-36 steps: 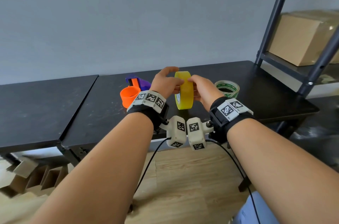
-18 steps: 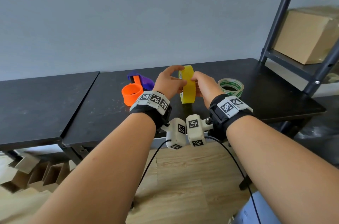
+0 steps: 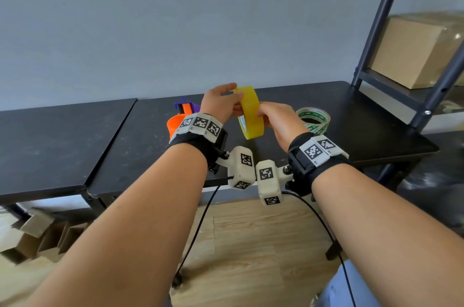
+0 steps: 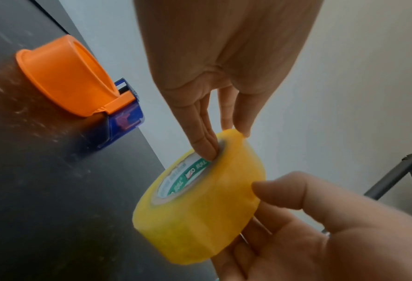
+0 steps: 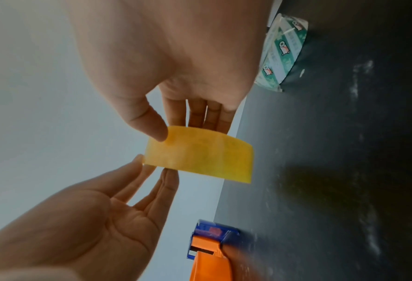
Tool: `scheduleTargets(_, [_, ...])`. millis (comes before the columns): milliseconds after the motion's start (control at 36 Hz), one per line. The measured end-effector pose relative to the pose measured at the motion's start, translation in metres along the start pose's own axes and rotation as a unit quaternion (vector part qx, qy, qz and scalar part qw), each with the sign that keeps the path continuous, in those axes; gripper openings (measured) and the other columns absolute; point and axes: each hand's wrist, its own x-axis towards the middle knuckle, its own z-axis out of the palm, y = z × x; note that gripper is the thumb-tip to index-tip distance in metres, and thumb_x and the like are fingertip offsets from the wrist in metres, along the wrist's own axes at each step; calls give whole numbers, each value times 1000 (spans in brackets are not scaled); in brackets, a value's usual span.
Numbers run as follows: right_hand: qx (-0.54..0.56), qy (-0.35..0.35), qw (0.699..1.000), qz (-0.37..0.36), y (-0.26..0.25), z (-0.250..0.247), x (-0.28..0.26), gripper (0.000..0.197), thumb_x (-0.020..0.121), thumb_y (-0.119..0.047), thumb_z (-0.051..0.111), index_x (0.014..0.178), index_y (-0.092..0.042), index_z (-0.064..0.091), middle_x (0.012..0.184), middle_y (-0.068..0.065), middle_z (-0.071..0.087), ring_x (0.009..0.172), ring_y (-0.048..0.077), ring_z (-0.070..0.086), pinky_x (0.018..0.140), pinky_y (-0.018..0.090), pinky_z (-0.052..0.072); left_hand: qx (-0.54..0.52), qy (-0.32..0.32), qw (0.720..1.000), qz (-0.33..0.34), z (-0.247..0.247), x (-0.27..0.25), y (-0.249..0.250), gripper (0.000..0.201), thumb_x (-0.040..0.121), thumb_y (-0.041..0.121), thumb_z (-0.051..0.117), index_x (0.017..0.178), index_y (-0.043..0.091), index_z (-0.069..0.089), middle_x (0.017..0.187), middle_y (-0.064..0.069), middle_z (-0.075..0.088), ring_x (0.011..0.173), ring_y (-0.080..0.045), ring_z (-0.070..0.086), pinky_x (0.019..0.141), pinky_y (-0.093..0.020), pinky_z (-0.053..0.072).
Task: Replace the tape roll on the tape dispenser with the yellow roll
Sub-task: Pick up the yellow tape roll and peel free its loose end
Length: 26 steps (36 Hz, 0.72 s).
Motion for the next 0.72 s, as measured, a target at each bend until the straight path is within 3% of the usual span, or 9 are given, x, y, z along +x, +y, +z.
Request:
scheduleTargets(83, [3,3,1000,10,0,1,-1,39,57,-29,58,85,-2,66,89,11,63,93,31,64,100,57,46,14,-2,1000,9,-2,-2,0,43,93,14,61,135,8,54,102,-19,70,86,-26,70,87,-40,59])
scheduleTargets(139, [10,8,1000,18,-2,2,-3,35,58,-29,59,86,-11,68,95,13,67,107,37,64,101,55,47,31,-11,999,14,-2,-4,1,44,93,16,61,136,10,53,102,-17,71,86,-25,71,88,-39,58])
scheduleTargets(194, [18,10,1000,22,-4,2,-6,34,60,-31,59,87,-11,67,105,18,70,110,38,62,101,55,47,55,-28,998,12,-3,-7,3,50,91,17,63,139,12,50,108,-17,70,91,-26,71,90,-39,58])
scheduleTargets(278, [26,10,999,26,-6,1,-8,23,72,-29,60,85,-10,65,108,19,70,105,33,66,99,50,48,70,-52,996,2,-3,-12,3,56,90,14,65,143,14,46,115,-19,68,96,-28,72,92,-40,57])
scheduleTargets(417, [42,13,999,20,-5,1,-7,19,79,-27,58,82,-8,63,87,12,62,83,26,58,79,40,46,75,-74,994,2,-5,-20,1,64,88,5,65,146,14,40,105,-17,69,101,-30,70,95,-41,55])
scheduleTargets(500, [40,2,999,20,-6,2,-6,25,71,-27,60,85,-7,64,89,14,64,86,28,62,89,46,51,74,-72,995,12,-7,-23,0,66,87,5,65,147,14,39,110,-21,69,99,-32,70,94,-43,55])
scheduleTargets(611, [32,-16,999,9,-9,4,-7,33,58,-17,56,87,-4,67,92,19,64,88,30,61,99,51,48,55,-63,996,18,-11,-22,-1,65,87,4,65,146,17,41,107,-22,70,95,-32,72,93,-44,56])
scheduleTargets(722, [6,-44,999,-18,-11,6,-14,40,68,-6,54,103,-9,73,113,24,68,107,38,63,101,49,49,33,-56,998,17,-14,-19,1,57,89,3,62,142,18,47,107,-23,71,94,-32,73,92,-42,57])
